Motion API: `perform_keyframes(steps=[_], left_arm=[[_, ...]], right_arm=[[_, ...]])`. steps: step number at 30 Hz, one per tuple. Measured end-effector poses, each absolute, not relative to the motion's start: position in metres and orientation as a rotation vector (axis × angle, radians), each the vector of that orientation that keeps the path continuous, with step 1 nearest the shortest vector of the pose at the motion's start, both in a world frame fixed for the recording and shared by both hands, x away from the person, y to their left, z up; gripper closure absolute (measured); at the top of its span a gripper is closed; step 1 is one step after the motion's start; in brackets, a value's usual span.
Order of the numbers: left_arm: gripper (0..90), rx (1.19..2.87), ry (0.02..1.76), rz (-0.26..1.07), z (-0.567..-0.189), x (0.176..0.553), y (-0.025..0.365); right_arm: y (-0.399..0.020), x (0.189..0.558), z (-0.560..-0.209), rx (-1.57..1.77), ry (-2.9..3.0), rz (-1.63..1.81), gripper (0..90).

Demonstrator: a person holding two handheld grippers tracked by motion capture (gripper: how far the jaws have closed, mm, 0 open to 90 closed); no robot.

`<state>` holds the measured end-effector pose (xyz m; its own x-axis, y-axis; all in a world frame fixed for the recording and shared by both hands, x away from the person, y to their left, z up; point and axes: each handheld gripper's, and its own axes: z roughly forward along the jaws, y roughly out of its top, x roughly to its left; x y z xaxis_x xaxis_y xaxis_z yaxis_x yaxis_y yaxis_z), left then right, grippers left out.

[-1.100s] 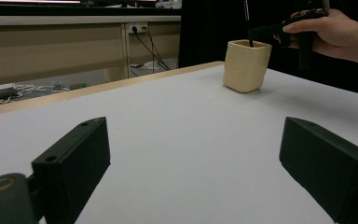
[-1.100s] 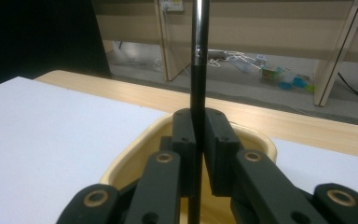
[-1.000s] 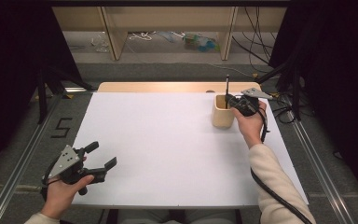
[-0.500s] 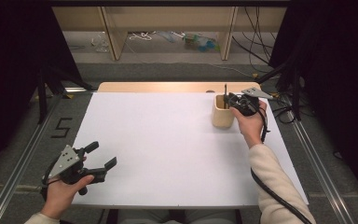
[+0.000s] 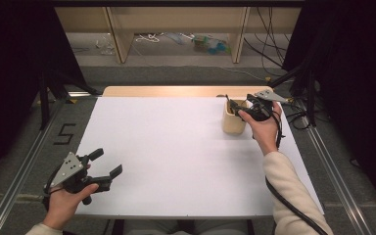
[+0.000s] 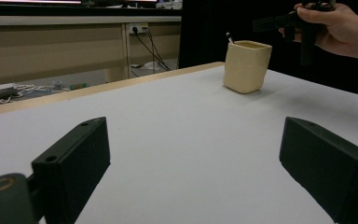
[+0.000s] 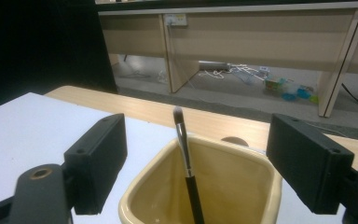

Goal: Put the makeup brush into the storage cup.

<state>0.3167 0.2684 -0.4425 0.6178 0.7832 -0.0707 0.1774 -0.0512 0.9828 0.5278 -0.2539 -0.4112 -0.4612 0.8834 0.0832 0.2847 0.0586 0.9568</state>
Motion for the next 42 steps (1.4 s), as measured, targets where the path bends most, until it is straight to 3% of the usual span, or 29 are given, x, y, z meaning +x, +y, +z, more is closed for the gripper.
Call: perform_keyframes(steps=[14, 42], left_arm=[[8.1, 1.572, 0.822, 0.601, -0.442, 0.316, 0.269], [8.0, 1.568, 0.826, 0.619, -0.444, 0.33, 0.268]], right_arm=[[-0.263, 0.505, -0.402, 1.118, 1.829, 1.447, 20.1], [-0.282, 0.394, -0.403, 0.922, 1.963, 1.545, 19.8]])
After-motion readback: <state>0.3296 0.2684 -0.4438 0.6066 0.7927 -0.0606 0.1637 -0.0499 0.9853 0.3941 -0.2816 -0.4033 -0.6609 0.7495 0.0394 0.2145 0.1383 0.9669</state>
